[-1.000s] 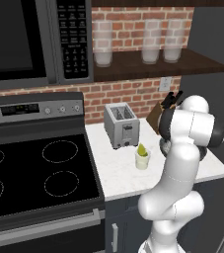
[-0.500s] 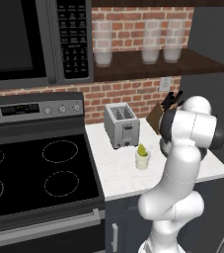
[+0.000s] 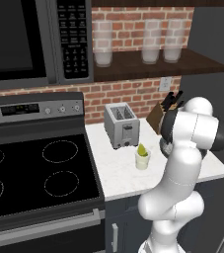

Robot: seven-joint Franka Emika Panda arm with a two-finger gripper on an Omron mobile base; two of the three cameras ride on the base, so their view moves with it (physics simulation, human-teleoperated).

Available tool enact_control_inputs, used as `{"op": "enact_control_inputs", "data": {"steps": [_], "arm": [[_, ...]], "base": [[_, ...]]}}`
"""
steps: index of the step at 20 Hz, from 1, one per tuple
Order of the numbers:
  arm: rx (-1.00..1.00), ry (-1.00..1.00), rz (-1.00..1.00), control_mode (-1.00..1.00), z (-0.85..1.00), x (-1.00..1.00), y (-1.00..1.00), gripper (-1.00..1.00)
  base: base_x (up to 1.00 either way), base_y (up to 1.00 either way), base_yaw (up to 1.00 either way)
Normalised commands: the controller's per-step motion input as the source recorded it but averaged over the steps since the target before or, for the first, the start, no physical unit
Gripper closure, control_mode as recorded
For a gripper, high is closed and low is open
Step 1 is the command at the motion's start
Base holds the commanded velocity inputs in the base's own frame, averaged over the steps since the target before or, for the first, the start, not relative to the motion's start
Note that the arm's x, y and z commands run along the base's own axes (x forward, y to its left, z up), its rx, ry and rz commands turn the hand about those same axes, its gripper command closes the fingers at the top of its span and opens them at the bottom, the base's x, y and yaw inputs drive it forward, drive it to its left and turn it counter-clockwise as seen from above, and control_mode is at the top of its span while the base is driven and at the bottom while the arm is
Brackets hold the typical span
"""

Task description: Grab a lemon wedge from the fridge and one ice cube from the ice bowl, and put them in the glass of lemonade.

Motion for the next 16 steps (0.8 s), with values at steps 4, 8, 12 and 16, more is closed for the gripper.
{"op": "enact_control_inputs", "data": {"steps": [4, 8, 12, 16], "arm": [[0.00, 0.00, 0.00, -1.00, -0.15, 0.00, 0.00, -1.00], [0.00, 0.00, 0.00, -1.00, -0.15, 0.00, 0.00, -1.00], [0.00, 0.00, 0.00, -1.00, -0.04, 0.00, 0.00, -1.00], [0.00, 0.00, 0.00, -1.00, 0.00, 0.00, 0.00, -1.00]], "base": [[0.00, 0.00, 0.00], [0.00, 0.00, 0.00], [0.00, 0.00, 0.00], [0.00, 0.00, 0.00]]}}
